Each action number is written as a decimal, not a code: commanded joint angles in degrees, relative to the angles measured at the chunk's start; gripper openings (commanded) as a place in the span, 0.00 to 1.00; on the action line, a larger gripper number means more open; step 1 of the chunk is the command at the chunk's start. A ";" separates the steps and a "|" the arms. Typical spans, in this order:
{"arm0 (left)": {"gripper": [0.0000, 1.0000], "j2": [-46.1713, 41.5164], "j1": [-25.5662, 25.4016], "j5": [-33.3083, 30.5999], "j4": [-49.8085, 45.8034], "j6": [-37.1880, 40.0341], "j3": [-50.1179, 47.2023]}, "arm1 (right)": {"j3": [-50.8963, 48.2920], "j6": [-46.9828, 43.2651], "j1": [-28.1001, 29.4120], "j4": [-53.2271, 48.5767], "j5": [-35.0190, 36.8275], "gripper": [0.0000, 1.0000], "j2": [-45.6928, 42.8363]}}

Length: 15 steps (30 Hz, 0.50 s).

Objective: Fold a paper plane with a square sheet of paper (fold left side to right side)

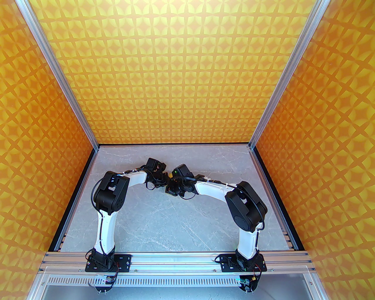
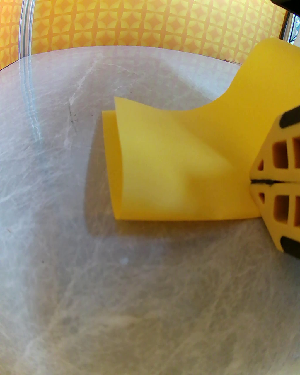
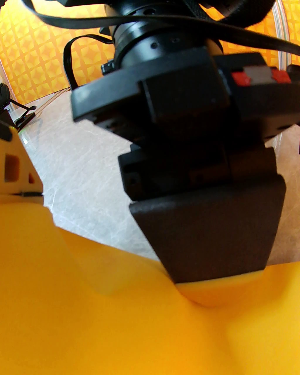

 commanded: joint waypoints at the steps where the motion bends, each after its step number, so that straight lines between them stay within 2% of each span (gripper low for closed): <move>1: 0.00 0.47 -0.57 -2.42 -3.14 0.39 -1.45 | 0.86 -0.77 -0.16 -3.17 0.48 0.00 -5.10; 7: 0.00 0.52 -0.61 -2.43 -3.15 0.39 -1.52 | 0.71 0.23 0.01 -4.96 1.22 0.00 -9.45; 15: 0.00 -0.01 -0.79 -2.39 -2.93 0.27 -2.07 | 1.89 1.01 0.01 -2.92 1.84 0.00 -4.99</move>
